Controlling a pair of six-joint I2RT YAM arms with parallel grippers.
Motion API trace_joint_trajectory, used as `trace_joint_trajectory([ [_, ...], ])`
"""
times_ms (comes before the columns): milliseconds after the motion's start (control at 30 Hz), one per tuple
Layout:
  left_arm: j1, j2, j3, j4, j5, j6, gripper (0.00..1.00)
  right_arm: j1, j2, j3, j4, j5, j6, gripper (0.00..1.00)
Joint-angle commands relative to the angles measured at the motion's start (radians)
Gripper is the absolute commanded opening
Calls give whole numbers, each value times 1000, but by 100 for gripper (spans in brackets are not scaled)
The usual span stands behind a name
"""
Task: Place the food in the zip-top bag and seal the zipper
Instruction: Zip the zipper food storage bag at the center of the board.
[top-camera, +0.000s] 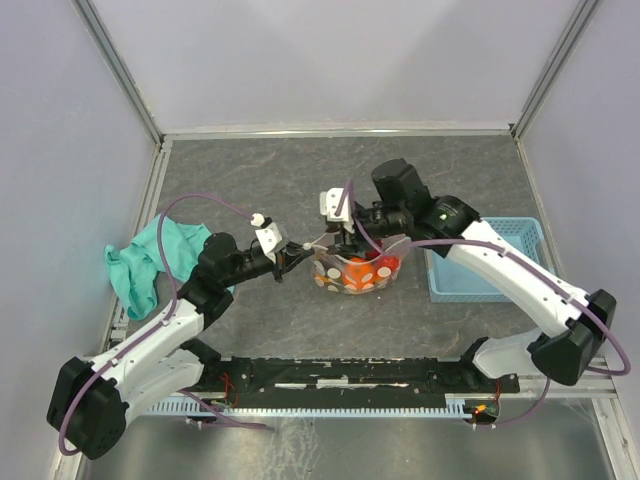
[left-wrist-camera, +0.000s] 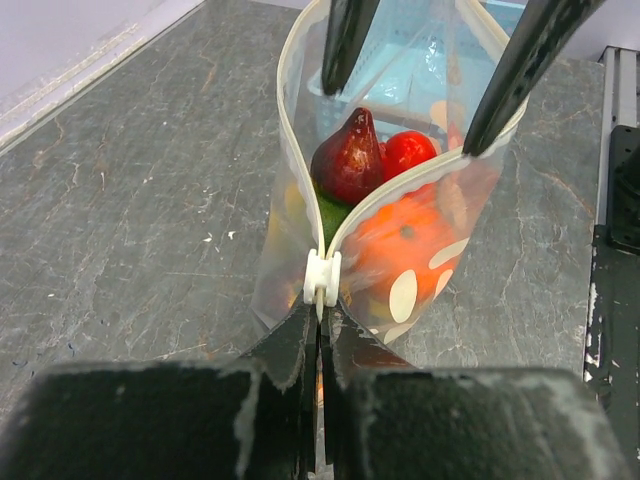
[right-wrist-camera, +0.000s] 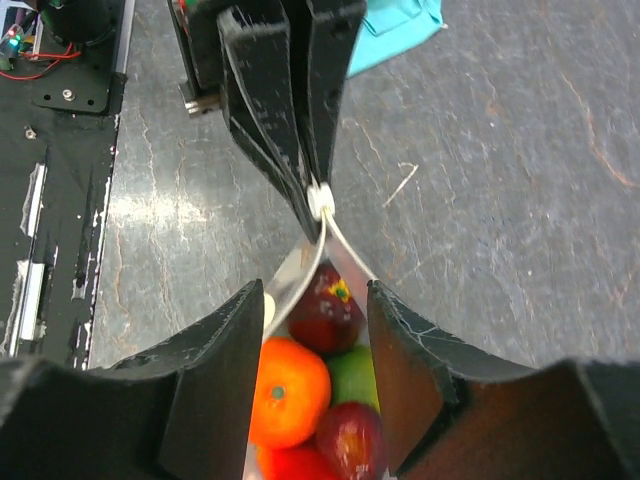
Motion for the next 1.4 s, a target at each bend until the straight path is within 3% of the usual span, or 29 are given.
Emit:
trace_joint_trajectory([
  [0, 1, -20, 43, 41, 36, 38, 3, 50, 57, 92, 68, -9, -46, 52],
  [667, 1, -26, 45, 38, 52, 42, 3, 95, 219, 171, 4, -62, -104, 38],
  [967, 0, -26, 45, 28, 40, 48, 3, 95, 208, 182, -57, -7, -128, 3],
  [1367, 1, -25, 50, 3, -9, 66, 3, 73, 86, 83, -107, 159, -112, 2],
])
